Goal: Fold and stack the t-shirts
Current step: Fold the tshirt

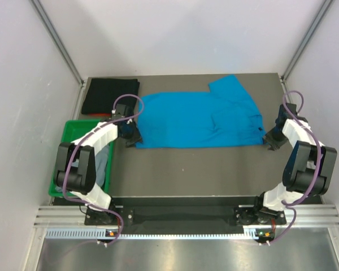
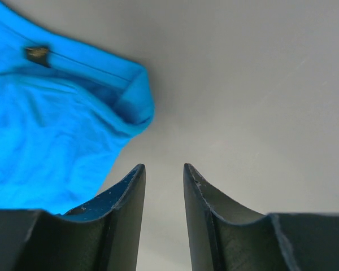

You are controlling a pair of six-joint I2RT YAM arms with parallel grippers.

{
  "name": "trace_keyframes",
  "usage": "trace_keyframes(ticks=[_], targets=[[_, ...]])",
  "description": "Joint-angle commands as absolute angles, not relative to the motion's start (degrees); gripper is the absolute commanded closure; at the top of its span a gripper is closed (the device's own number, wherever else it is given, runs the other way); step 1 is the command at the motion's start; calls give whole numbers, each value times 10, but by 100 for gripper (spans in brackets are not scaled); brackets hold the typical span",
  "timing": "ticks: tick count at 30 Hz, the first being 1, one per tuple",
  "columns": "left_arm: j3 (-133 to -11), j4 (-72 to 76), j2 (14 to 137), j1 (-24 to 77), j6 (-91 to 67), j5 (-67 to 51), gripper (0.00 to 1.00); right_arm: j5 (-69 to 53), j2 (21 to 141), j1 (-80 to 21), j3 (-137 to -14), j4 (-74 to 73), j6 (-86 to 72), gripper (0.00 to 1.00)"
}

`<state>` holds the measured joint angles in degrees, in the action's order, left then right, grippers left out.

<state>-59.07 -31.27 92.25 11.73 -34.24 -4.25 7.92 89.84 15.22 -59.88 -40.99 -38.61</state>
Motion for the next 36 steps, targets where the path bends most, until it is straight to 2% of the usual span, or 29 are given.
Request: trace_keyframes(ticks=[1, 18, 23, 25, 28, 33, 36], targets=[[-561, -270, 902, 120, -355, -40, 54, 67, 882, 168, -568, -354, -403, 66], [-550, -234, 937, 119, -373, -30, 53, 36, 911, 174, -543, -259, -425, 65], [-553, -235, 947, 119, -371, -22, 57, 39, 935, 174, -539, -226, -431, 66], [-553, -235, 948, 119, -371, -21, 60, 47, 943, 174, -540, -223, -431, 66], [-551, -232, 947, 119, -370, -21, 72, 56, 956, 174, -535, -214, -431, 66], [-551, -236, 948, 119, -369, -21, 100, 69, 966, 173, -531, -208, -425, 71], [-549, -240, 940, 119, -370, -20, 100, 88, 962, 174, -528, -216, -416, 95]])
